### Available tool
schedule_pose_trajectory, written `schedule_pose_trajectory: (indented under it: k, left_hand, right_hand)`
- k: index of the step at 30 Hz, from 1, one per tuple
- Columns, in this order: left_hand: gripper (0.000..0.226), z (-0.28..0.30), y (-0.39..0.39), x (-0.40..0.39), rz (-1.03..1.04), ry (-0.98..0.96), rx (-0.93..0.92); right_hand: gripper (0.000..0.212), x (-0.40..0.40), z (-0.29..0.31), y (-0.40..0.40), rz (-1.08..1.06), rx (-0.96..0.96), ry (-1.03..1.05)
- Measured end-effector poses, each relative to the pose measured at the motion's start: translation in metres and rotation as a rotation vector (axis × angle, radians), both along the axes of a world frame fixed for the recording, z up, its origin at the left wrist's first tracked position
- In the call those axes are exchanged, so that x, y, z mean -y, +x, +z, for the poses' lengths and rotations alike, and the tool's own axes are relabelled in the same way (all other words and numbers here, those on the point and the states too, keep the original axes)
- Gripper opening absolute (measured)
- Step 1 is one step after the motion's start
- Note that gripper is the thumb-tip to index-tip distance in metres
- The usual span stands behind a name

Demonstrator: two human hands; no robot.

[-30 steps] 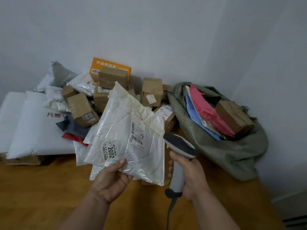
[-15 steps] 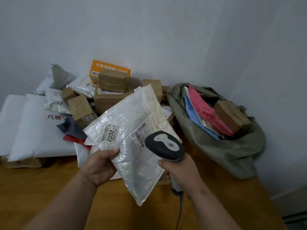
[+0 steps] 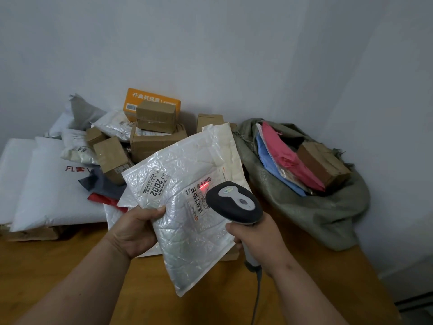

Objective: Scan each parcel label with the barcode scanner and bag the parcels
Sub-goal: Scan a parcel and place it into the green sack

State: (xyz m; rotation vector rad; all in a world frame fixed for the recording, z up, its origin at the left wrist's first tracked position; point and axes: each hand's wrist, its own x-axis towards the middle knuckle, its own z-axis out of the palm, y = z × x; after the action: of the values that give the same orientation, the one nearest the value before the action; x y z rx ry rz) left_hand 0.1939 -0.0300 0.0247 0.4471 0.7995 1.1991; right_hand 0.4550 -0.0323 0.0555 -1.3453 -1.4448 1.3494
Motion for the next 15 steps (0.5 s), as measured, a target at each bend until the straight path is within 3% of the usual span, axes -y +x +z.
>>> schedule_pose_trajectory:
  k: [15]
  left_hand:
    - [0.039,0.000,0.024,0.000,-0.029,-0.008,0.016]
  right_hand:
    - [0.021,-0.003,-0.003,0.020,-0.008,-0.019,-0.005]
